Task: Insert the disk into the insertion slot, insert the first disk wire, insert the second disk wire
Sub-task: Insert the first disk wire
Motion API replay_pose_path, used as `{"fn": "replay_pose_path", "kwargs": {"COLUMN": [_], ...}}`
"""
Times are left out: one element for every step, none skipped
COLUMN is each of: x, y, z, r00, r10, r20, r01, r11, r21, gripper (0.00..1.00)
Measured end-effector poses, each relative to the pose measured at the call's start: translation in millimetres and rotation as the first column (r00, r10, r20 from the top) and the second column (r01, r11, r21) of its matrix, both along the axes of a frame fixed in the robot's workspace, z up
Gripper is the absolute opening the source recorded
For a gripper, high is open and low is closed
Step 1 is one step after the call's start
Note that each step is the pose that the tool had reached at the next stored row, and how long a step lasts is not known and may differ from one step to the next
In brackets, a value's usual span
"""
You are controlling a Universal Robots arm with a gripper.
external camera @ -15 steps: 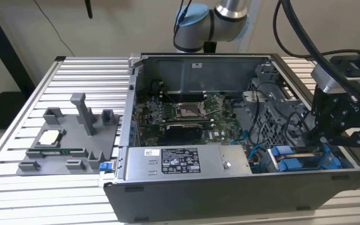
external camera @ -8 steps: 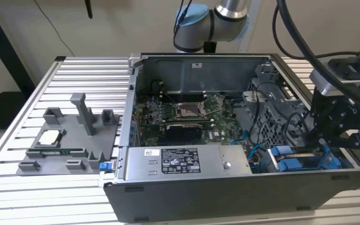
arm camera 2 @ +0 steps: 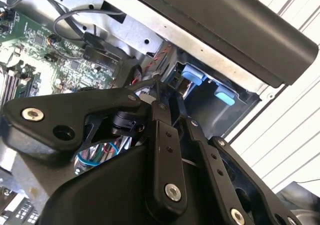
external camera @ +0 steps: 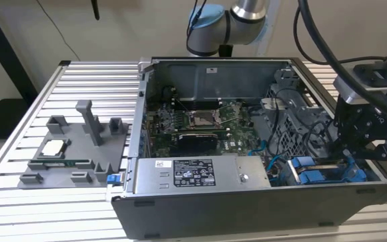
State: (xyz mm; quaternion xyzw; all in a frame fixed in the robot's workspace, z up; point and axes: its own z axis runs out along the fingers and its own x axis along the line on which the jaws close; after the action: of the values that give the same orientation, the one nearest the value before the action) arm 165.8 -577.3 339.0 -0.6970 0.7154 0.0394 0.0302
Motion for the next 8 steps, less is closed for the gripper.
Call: {"fn": "replay_pose_path", "kwargs": {"x": [0.1,0.1,0.1,0.1,0.1,0.2,0.2,0.2], "y": [0.0,0.0,0.0,0.0,0.0,0.0,0.0,0.0], "z": [-0.4,-1.1,-2.3,-3.8,-5.2,-6.3,-6.6,-7.0], "r00": [1.0000,1.0000,1.0000,1.0000,1.0000,1.0000,1.0000,1.0000], "r10": [0.000,0.000,0.000,0.000,0.000,0.000,0.000,0.000], "r20": [0.0000,0.0000,0.0000,0.0001,0.0001,0.0001,0.0000,0.0000], "r01": [0.000,0.000,0.000,0.000,0.000,0.000,0.000,0.000], "r11": [1.0000,1.0000,1.0000,1.0000,1.0000,1.0000,1.0000,1.0000], "r21": [0.0005,0.0008,0.0008,0.0005,-0.0006,-0.0008,-0.0001,0.0007], "gripper": [0.19,0.19,0.19,0.19,0.19,0.19,0.19,0.19]}}
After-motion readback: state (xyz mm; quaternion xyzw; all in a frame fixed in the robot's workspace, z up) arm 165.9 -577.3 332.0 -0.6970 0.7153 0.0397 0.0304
